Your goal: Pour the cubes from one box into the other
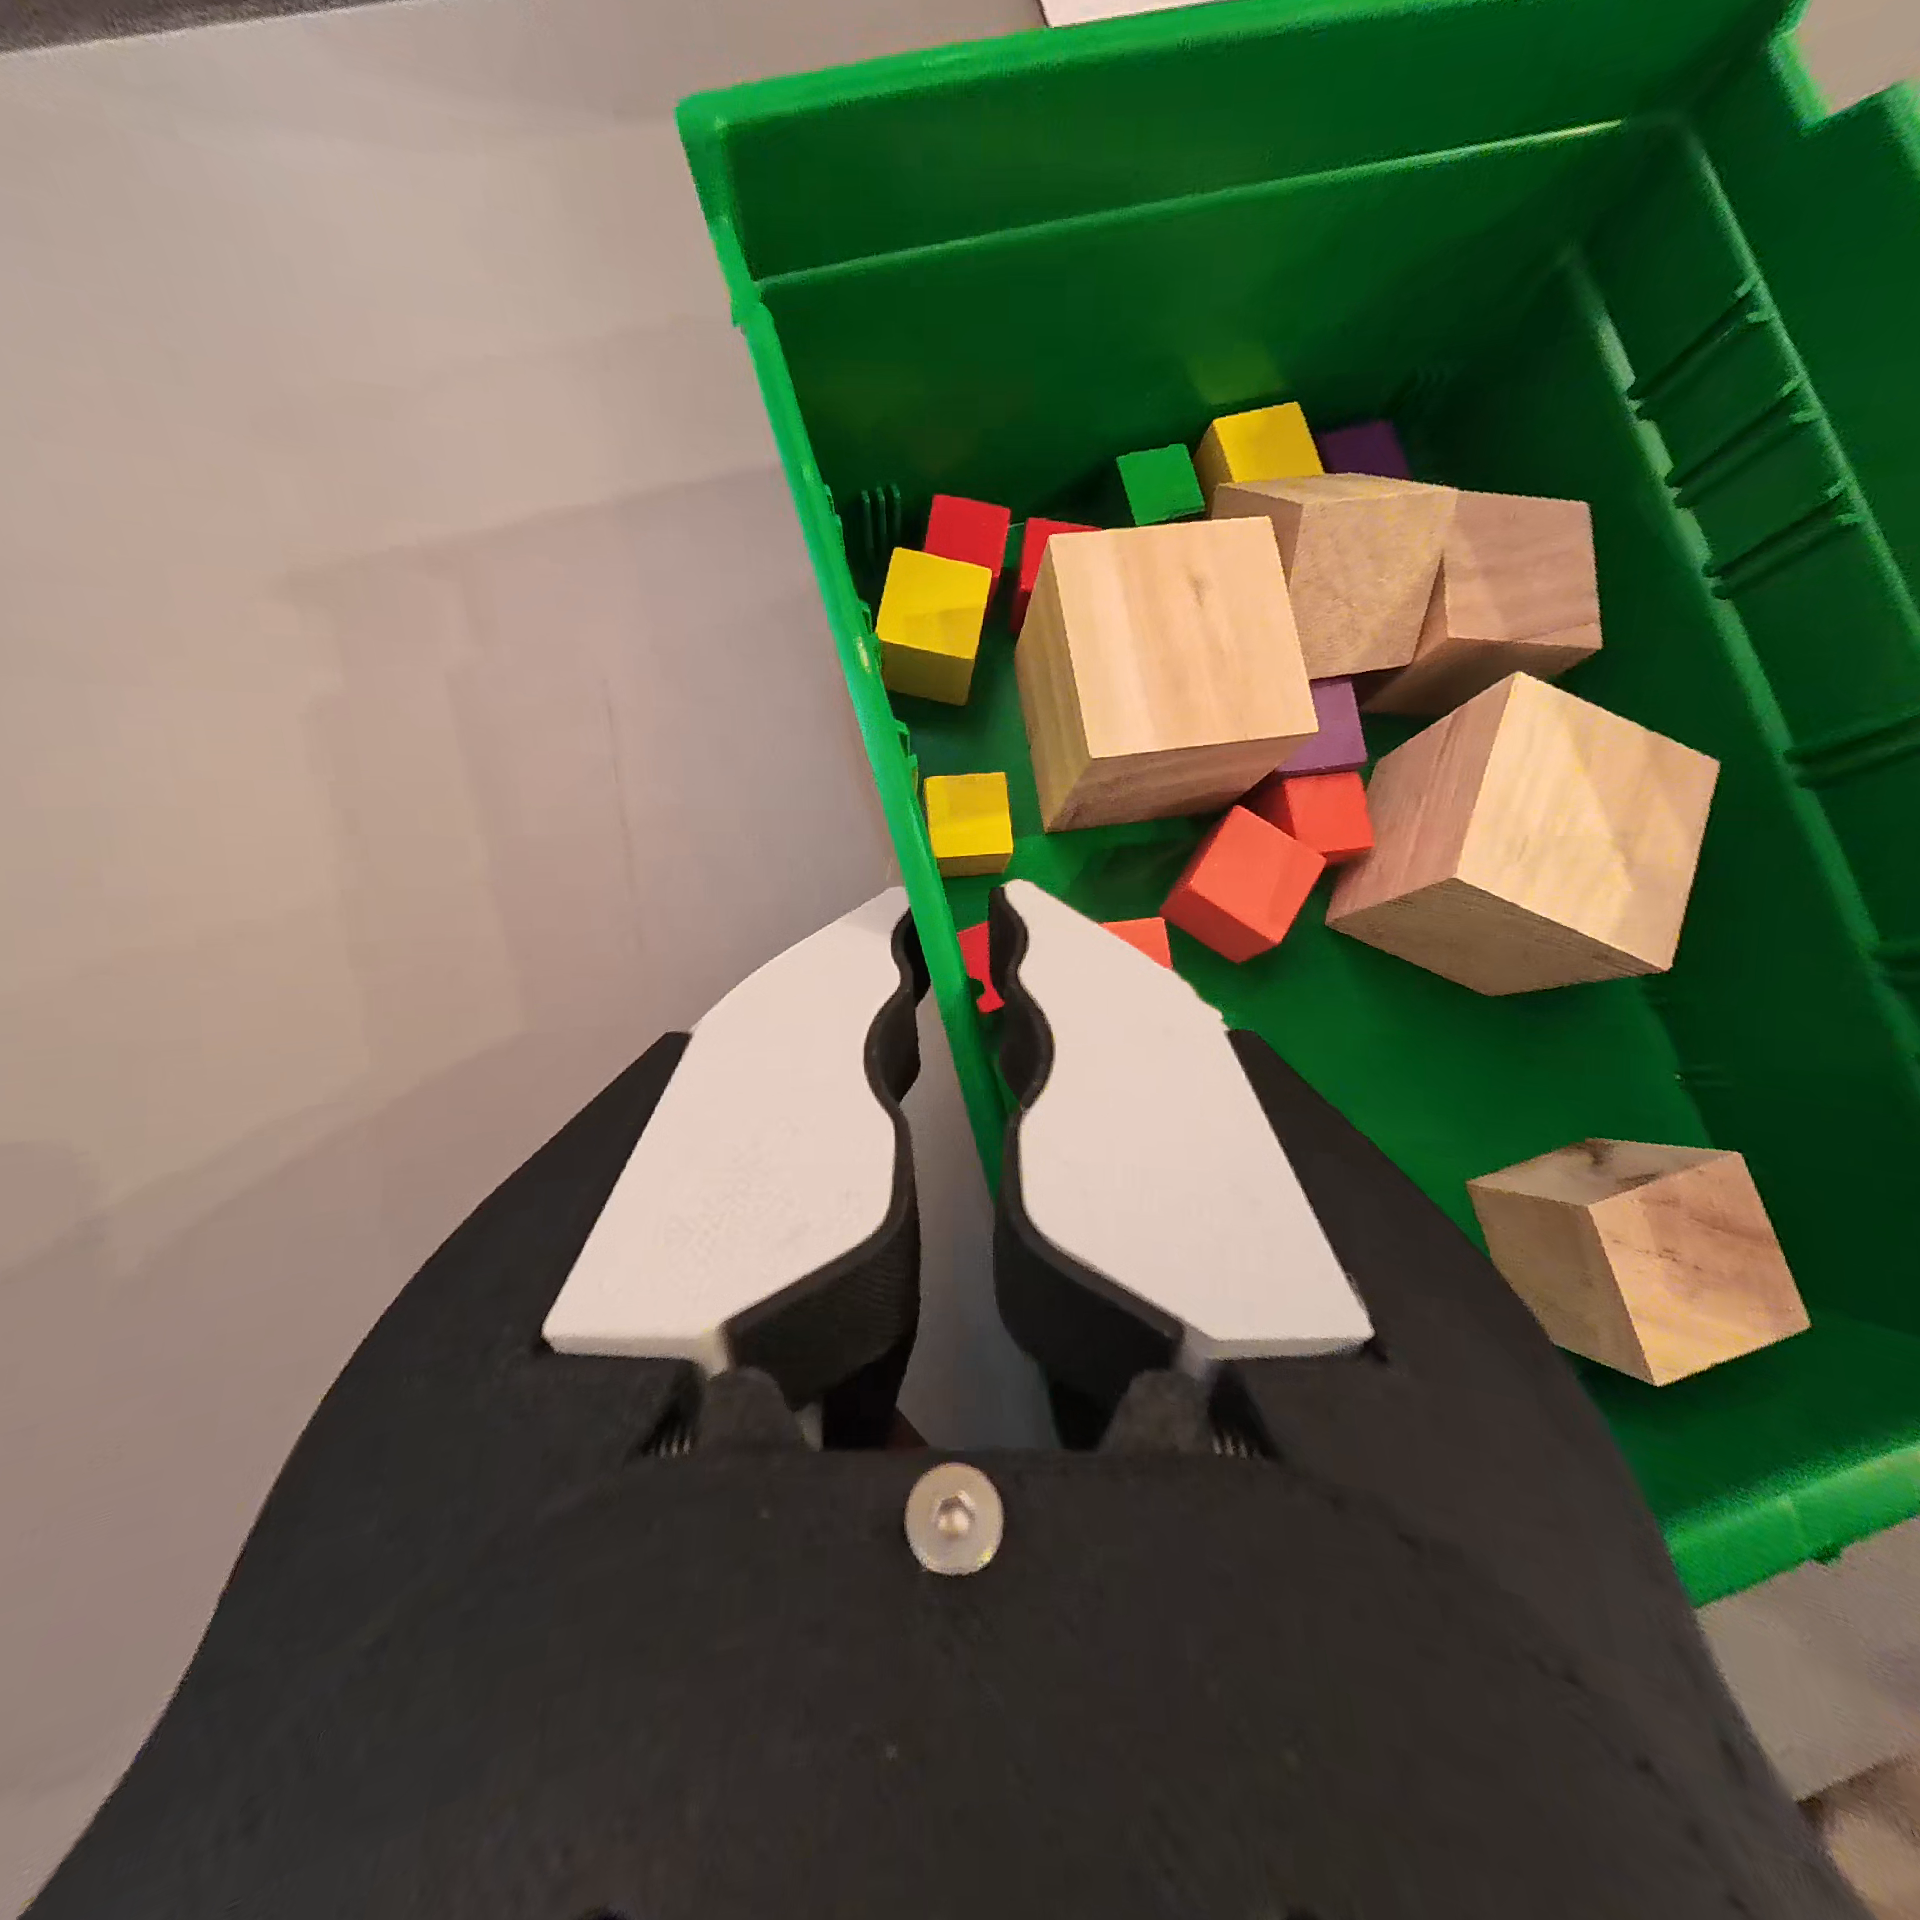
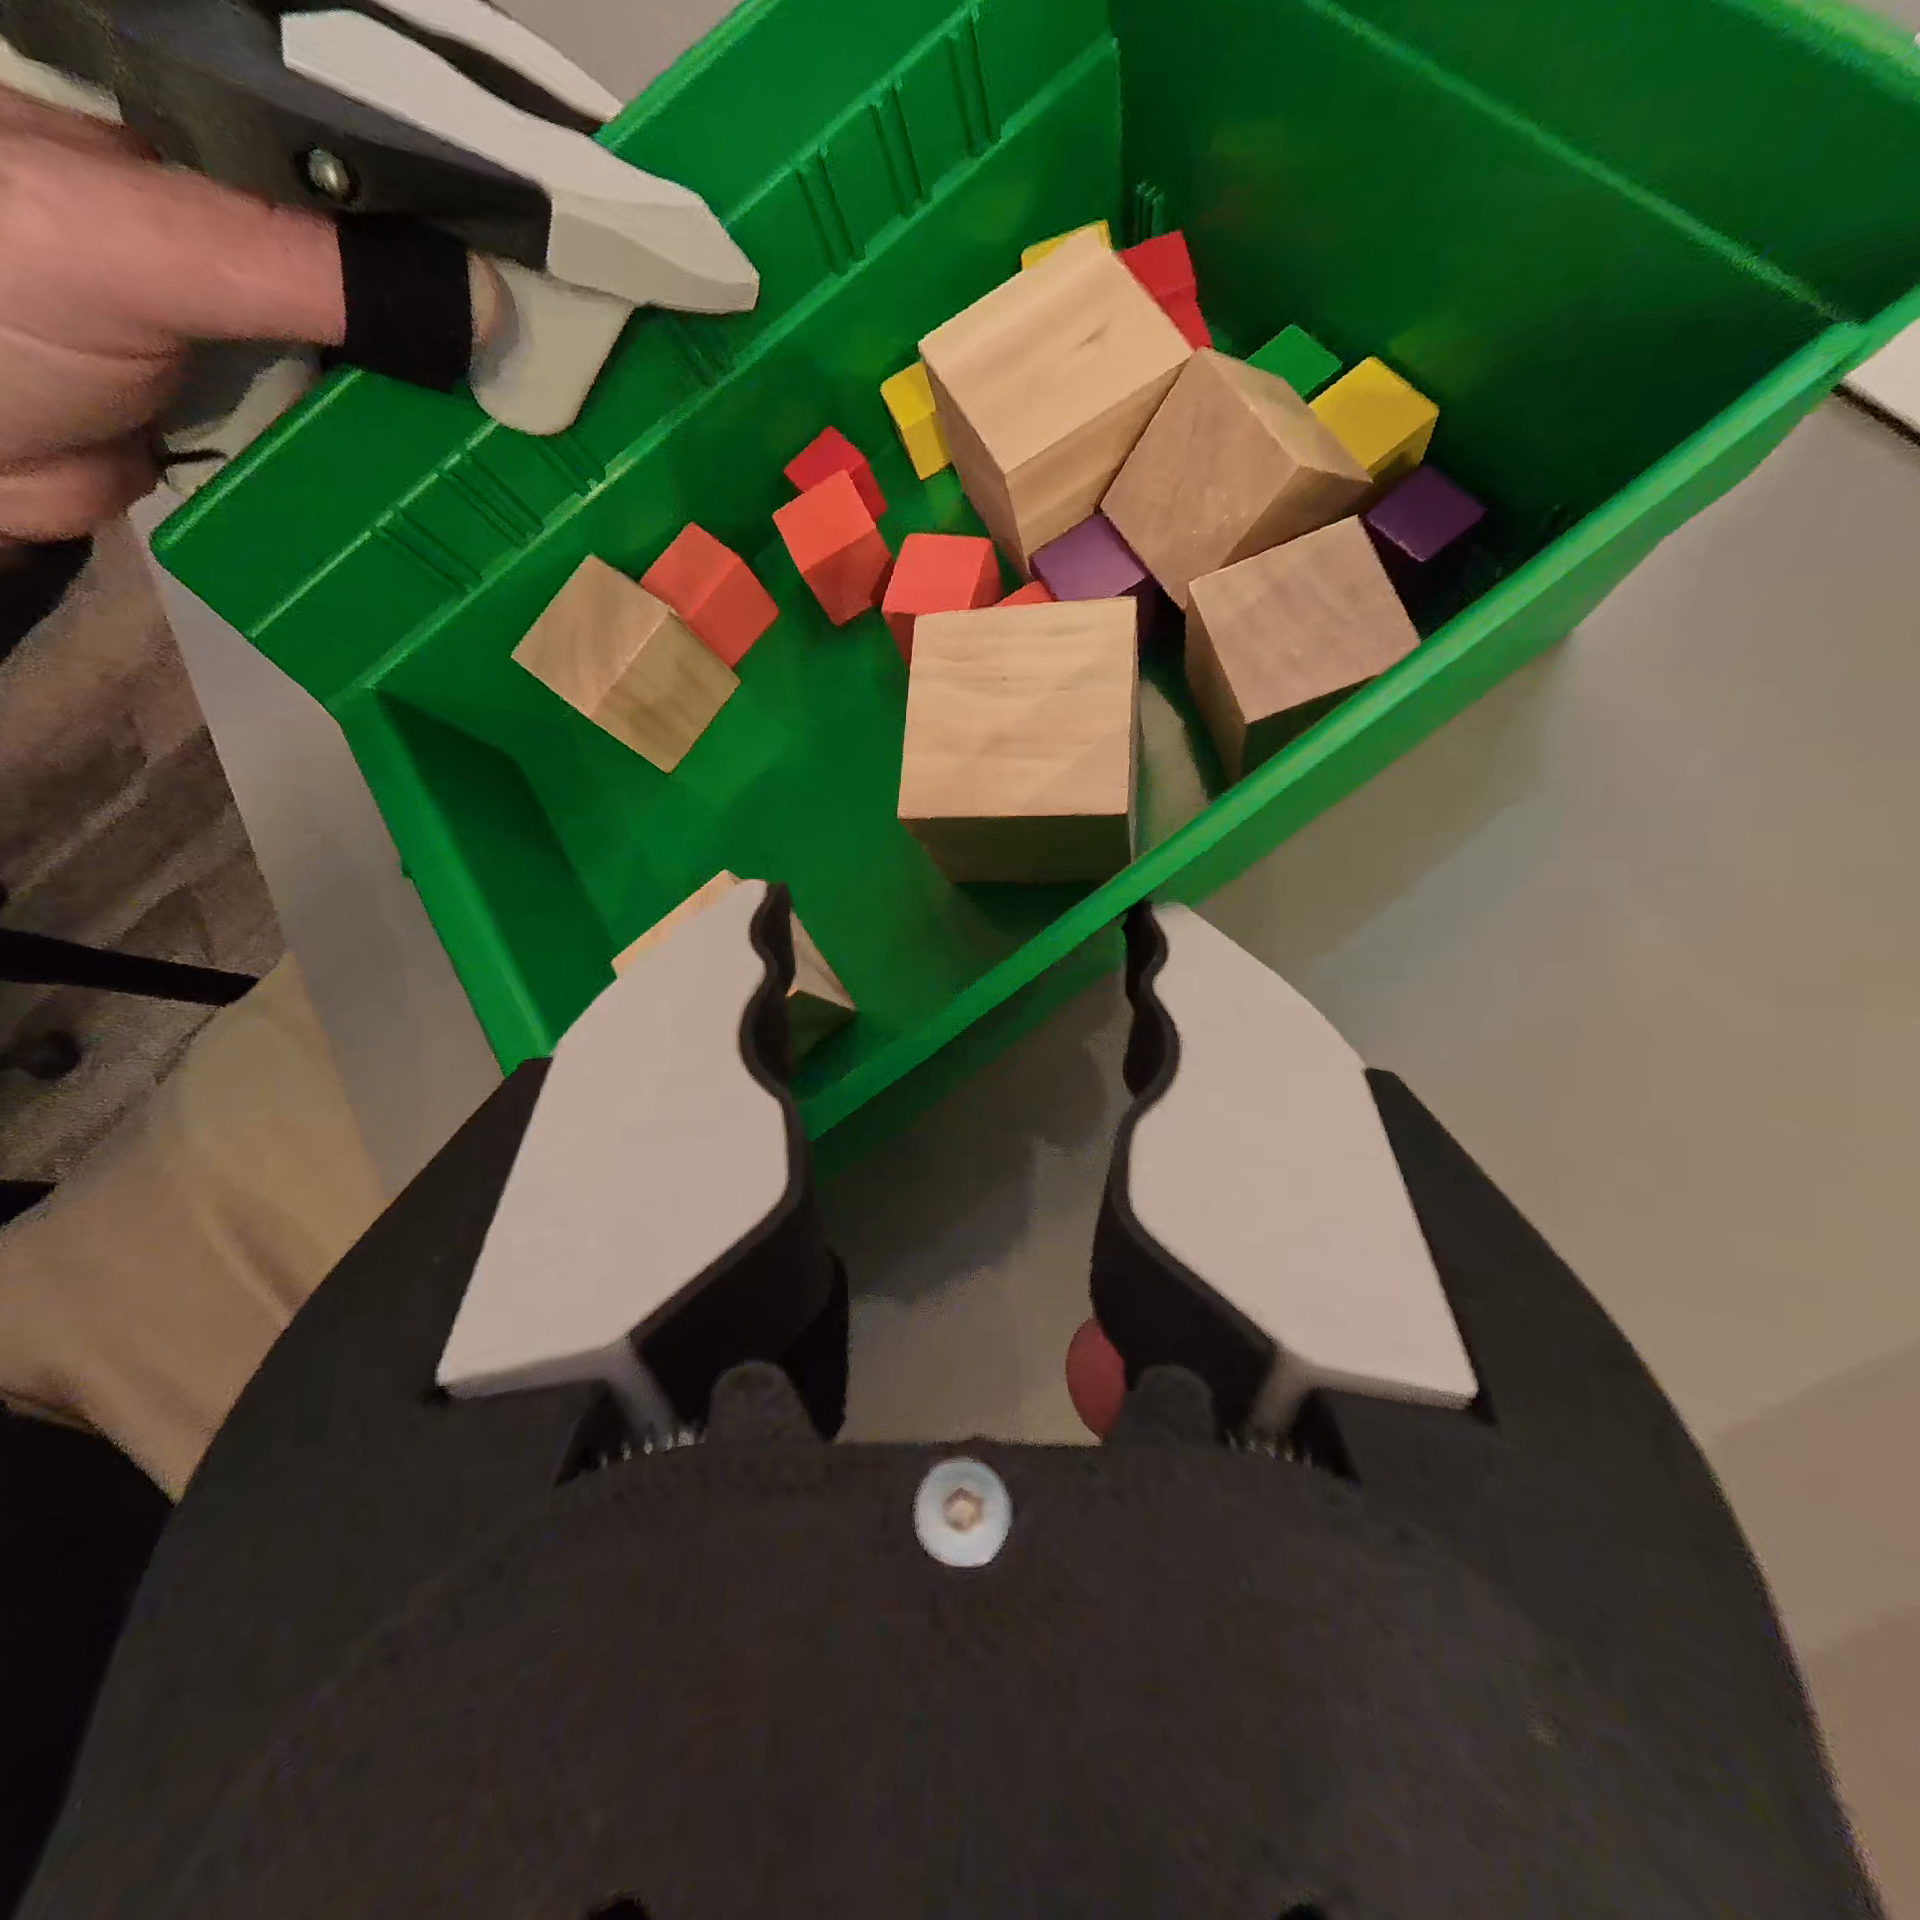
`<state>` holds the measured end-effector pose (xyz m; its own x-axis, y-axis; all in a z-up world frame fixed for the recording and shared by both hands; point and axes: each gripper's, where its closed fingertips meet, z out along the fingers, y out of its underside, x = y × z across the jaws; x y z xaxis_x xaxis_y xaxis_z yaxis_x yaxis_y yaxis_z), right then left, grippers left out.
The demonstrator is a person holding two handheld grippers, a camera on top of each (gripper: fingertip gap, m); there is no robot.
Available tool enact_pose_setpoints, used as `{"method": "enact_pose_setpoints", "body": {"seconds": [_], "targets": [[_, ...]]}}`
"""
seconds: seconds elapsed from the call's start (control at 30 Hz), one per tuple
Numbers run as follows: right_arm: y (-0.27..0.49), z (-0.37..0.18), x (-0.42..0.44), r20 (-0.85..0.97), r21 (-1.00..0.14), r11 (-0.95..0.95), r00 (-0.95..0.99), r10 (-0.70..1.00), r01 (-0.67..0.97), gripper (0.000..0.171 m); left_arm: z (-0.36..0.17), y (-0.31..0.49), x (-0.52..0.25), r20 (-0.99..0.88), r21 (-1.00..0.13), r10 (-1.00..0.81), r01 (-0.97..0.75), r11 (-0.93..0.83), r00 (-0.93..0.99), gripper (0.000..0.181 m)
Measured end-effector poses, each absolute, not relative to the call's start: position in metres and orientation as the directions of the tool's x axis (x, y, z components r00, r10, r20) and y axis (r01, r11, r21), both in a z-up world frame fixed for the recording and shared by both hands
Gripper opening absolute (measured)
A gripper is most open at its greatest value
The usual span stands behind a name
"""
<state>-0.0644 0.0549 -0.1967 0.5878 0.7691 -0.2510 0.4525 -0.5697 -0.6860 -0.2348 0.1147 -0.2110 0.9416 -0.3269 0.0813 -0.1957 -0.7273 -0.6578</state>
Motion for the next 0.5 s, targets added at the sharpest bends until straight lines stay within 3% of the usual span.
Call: {"method": "enact_pose_setpoints", "body": {"seconds": [0.23,0.33,0.5], "targets": [[0.061,-0.194,-0.067,-0.326,-0.685,-0.624,0.609,0.723,0.375,0.061,-0.211,0.115,-0.236,0.106,-0.669,-0.308,-0.161,-0.726,0.946,0.007],[0.062,-0.193,-0.072,-0.283,-0.707,-0.602,0.632,0.722,0.371,0.074,-0.211,0.117,-0.241,0.04,-0.678,-0.304,-0.198,-0.708,0.952,0.004],[0.066,-0.196,-0.07,-0.288,-0.686,-0.626,0.651,0.702,0.372,0.07,-0.211,0.116,-0.244,0.053,-0.675,-0.31,-0.195,-0.712,0.949,0.004]]}}
